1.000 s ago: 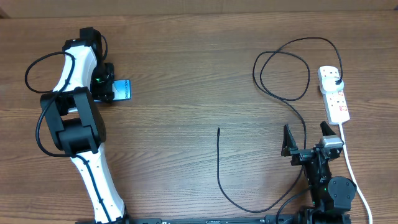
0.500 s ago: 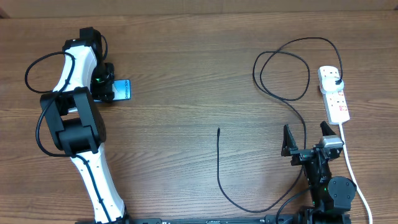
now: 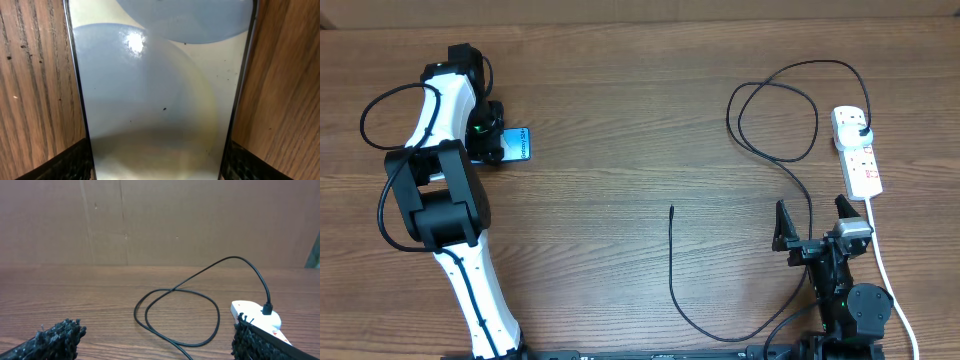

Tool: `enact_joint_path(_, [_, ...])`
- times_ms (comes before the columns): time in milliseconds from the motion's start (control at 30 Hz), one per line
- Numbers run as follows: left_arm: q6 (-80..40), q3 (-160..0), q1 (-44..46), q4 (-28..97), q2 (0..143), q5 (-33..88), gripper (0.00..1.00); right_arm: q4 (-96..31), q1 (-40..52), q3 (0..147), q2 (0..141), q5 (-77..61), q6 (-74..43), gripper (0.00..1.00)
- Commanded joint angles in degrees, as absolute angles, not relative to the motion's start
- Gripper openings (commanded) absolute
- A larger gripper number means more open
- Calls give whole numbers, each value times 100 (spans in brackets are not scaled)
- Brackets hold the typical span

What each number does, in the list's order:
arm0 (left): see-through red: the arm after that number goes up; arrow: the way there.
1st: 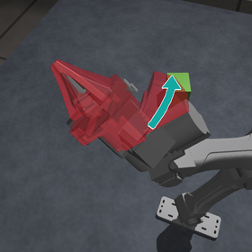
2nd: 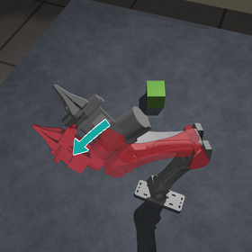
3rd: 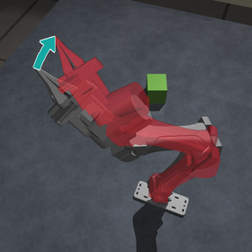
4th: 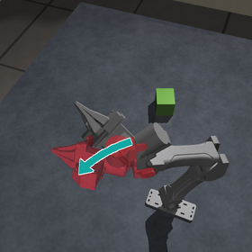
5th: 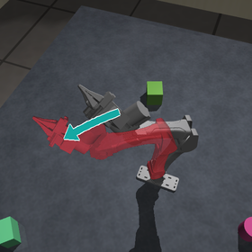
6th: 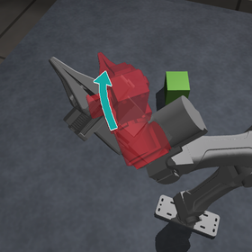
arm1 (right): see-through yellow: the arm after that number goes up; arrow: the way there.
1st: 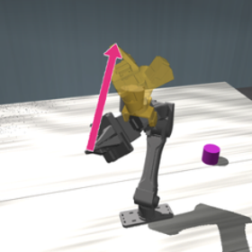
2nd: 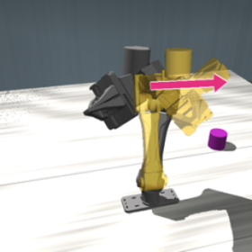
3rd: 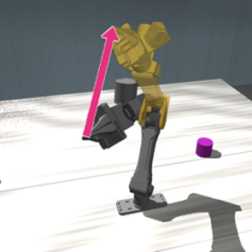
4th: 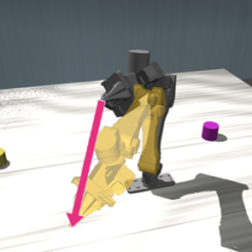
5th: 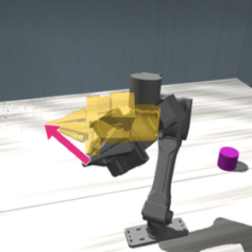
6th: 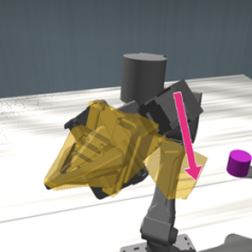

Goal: Plug charger to phone and switch on socket
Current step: 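Close the left gripper on the phone's long edges, then lift the phone off the table with the left gripper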

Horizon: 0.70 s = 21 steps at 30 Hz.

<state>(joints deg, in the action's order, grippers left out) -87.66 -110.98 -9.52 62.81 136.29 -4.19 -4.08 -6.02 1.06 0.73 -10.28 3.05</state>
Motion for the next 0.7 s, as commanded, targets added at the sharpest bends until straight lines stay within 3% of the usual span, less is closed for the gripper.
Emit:
enact_joint_path(0, [-8724,-10805,-937,6211,14035,-204,4,-381,-637,45,16,-1035,331,100])
enact_joint_path(667, [-8737,-11172,-937,6438,13957,5,4,-381,-637,45,16,-1035,329,100])
